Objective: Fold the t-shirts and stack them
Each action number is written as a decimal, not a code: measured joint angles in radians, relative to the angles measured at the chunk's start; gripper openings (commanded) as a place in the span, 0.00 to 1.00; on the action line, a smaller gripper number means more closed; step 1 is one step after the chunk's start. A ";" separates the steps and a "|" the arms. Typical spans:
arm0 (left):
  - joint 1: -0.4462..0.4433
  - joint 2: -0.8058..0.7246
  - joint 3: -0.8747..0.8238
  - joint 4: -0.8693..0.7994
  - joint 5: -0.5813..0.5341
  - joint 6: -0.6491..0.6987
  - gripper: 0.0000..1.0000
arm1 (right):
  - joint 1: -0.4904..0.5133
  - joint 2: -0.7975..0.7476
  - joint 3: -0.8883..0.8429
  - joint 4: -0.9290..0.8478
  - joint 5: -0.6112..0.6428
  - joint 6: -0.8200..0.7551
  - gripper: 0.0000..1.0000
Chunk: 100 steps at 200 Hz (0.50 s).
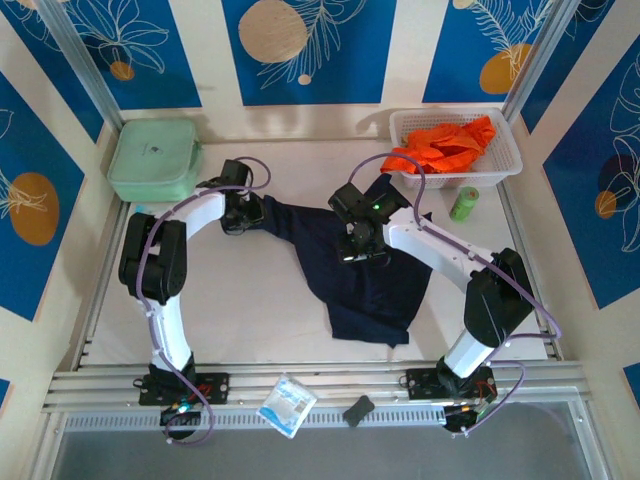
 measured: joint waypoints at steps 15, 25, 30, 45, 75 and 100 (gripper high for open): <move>0.000 0.000 0.001 0.008 0.009 -0.002 0.34 | 0.000 0.000 0.000 0.000 0.000 0.000 0.43; 0.000 0.000 0.004 0.010 0.014 -0.003 0.30 | 0.003 0.001 0.000 0.000 0.000 0.000 0.43; 0.000 0.000 0.005 0.011 0.015 -0.004 0.29 | 0.005 0.002 0.000 0.000 0.000 0.000 0.43; 0.000 0.000 0.009 0.017 0.021 -0.005 0.23 | 0.007 0.004 0.000 0.000 0.000 0.000 0.43; 0.000 0.000 0.009 0.029 0.024 -0.016 0.05 | 0.011 0.006 0.000 0.000 0.000 0.000 0.42; 0.000 0.000 0.009 0.032 0.030 -0.021 0.00 | 0.011 0.006 0.000 0.000 0.000 0.003 0.43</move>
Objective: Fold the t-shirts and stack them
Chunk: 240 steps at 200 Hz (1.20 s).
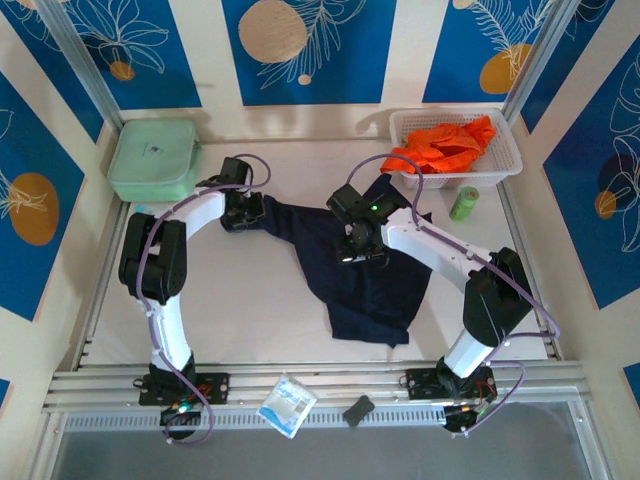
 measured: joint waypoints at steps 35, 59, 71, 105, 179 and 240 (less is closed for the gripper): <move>0.000 -0.034 -0.015 -0.003 0.010 -0.002 0.00 | 0.000 -0.014 -0.035 0.008 -0.008 0.019 0.48; 0.000 -0.159 -0.062 -0.035 0.010 -0.001 0.00 | 0.009 -0.066 -0.142 0.009 -0.027 0.053 0.53; 0.000 -0.253 -0.084 -0.064 0.010 0.004 0.00 | 0.023 -0.093 -0.196 0.006 -0.035 0.079 0.54; -0.002 -0.600 -0.200 -0.151 0.008 0.018 0.00 | 0.085 -0.160 -0.330 0.004 -0.070 0.154 0.56; -0.006 -1.104 -0.562 -0.447 -0.077 -0.084 0.00 | 0.253 -0.202 -0.381 0.005 -0.114 0.269 0.59; 0.014 -1.161 -0.651 -0.507 -0.271 -0.167 0.00 | -0.080 -0.300 -0.507 0.099 -0.115 0.306 0.33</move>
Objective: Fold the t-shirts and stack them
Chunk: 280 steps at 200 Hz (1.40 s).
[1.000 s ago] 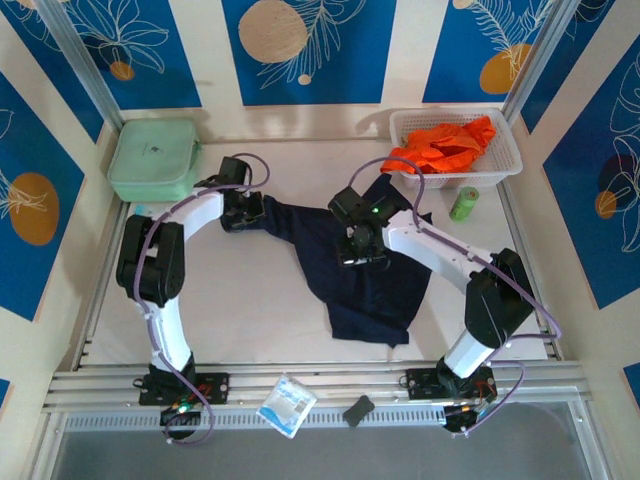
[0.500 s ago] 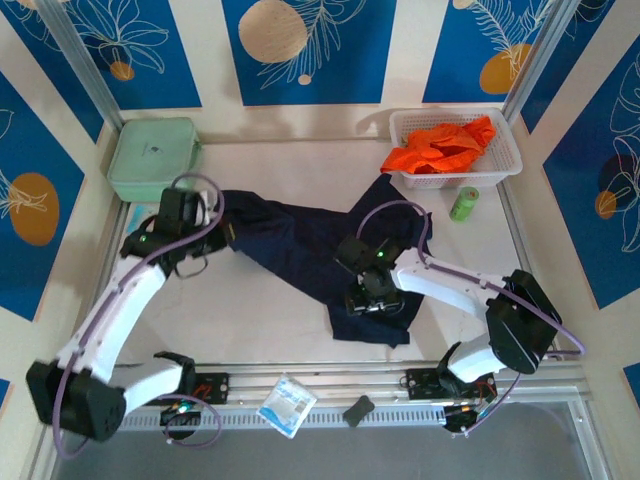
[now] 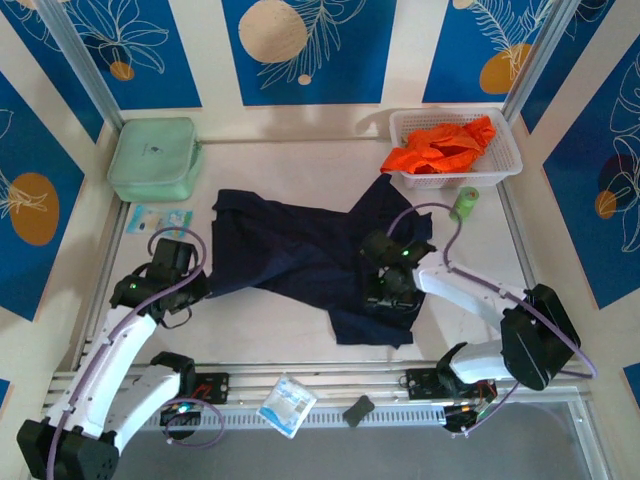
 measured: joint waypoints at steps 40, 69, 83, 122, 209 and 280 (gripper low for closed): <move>0.040 0.035 0.027 -0.023 -0.074 0.017 0.00 | -0.240 0.043 -0.020 0.056 -0.006 -0.058 0.15; 0.064 0.069 0.089 -0.040 -0.087 0.048 0.00 | -0.331 0.140 -0.021 0.109 -0.028 -0.091 0.06; 0.068 0.084 0.123 -0.056 -0.080 0.061 0.00 | -0.360 0.205 -0.018 0.126 -0.042 -0.105 0.03; 0.071 0.062 0.135 -0.087 -0.003 0.049 0.00 | -0.402 0.327 0.109 0.090 -0.079 -0.136 0.00; 0.076 -0.037 -0.265 0.075 0.110 -0.186 0.00 | -0.553 0.469 0.281 0.069 -0.107 -0.260 0.00; 0.079 -0.029 -0.276 0.138 0.085 -0.206 0.61 | -0.554 0.431 0.273 0.066 -0.059 -0.319 0.36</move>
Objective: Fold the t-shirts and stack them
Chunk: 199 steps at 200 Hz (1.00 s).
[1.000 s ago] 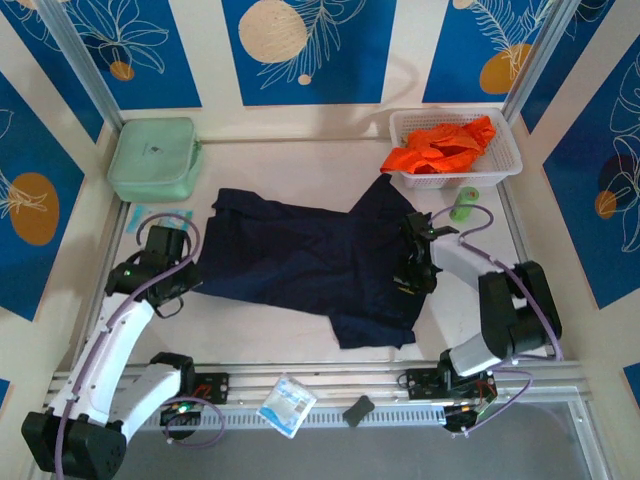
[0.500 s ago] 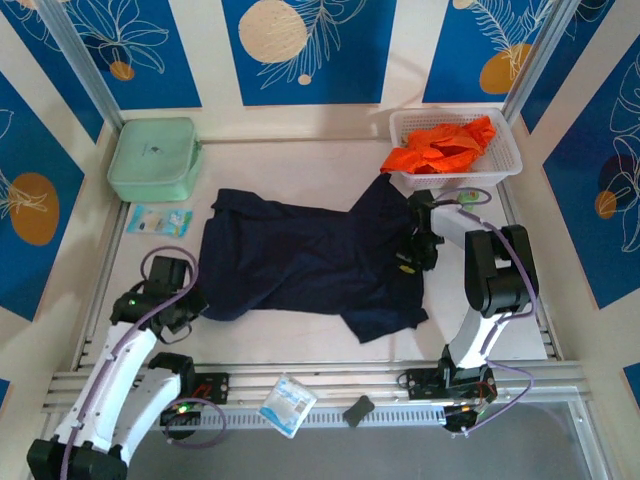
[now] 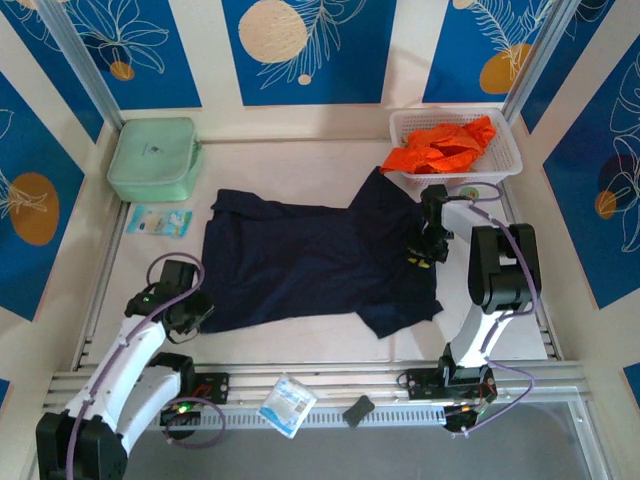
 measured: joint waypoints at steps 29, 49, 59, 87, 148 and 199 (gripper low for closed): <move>0.000 -0.017 0.038 -0.018 -0.006 0.010 0.80 | 0.112 -0.188 -0.011 -0.050 0.056 -0.005 0.53; 0.000 -0.014 0.079 -0.027 -0.006 0.034 0.91 | 0.269 -0.336 -0.018 -0.087 0.085 0.029 0.55; 0.000 -0.008 0.100 -0.031 -0.004 0.056 1.00 | 0.354 -0.389 -0.039 -0.101 0.089 0.060 0.54; 0.000 0.026 0.159 -0.033 -0.002 0.084 1.00 | 0.585 -0.427 -0.147 -0.161 0.087 0.184 0.49; 0.000 0.079 0.248 -0.014 0.014 0.144 1.00 | 0.846 -0.307 -0.264 -0.211 0.088 0.430 0.44; 0.000 0.079 0.248 -0.013 0.027 0.161 1.00 | 0.884 -0.181 -0.268 -0.134 0.068 0.493 0.17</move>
